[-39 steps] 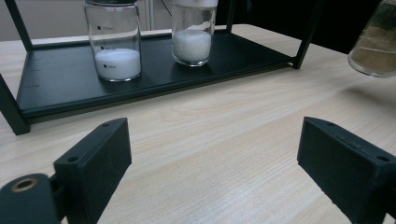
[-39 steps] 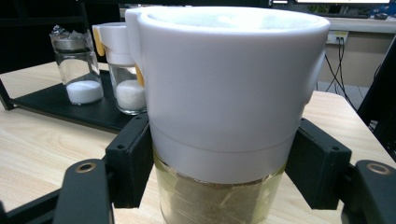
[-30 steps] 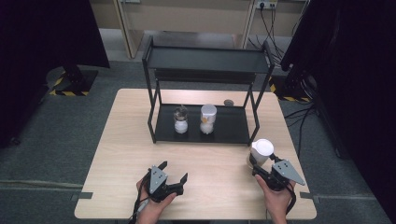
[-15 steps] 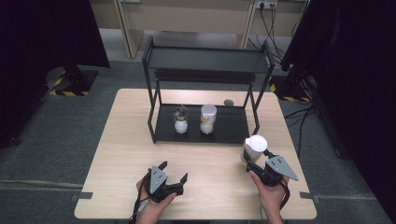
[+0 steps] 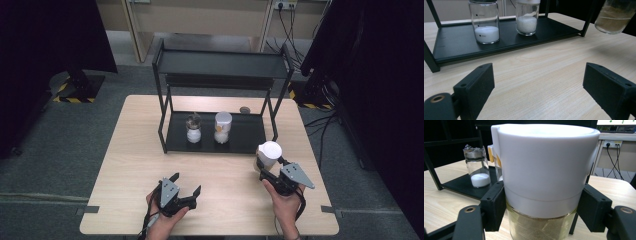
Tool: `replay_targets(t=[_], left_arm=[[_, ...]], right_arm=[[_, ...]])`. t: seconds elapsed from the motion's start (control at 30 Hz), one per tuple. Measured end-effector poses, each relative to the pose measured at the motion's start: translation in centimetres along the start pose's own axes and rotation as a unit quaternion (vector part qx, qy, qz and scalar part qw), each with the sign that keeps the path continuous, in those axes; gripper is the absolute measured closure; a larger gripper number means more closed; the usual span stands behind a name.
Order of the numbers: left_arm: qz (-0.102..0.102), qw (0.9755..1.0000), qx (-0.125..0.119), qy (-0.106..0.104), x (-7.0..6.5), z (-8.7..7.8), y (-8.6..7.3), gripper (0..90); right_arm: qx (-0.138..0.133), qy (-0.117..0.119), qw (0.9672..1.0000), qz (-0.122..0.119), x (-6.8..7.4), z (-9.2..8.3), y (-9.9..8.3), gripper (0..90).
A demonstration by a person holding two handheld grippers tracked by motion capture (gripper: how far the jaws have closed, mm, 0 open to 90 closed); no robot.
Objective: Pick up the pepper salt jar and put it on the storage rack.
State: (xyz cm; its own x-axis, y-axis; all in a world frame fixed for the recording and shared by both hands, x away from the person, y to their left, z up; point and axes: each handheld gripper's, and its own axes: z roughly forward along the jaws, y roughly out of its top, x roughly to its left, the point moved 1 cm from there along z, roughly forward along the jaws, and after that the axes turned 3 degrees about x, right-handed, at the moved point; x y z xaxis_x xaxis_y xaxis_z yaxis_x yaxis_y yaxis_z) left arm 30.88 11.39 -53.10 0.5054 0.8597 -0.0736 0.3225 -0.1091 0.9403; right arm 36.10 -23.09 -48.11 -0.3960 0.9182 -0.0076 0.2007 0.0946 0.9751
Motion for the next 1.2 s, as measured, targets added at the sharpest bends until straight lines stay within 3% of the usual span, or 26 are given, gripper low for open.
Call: replay_targets(t=[1.2], left_arm=[[0.0, 1.0, 0.0, 0.0, 0.0, 0.0, 0.0, 9.7]], right_arm=[[-0.003, 0.003, 1.0, 0.004, 0.2, 2.2, 1.9, 31.0]])
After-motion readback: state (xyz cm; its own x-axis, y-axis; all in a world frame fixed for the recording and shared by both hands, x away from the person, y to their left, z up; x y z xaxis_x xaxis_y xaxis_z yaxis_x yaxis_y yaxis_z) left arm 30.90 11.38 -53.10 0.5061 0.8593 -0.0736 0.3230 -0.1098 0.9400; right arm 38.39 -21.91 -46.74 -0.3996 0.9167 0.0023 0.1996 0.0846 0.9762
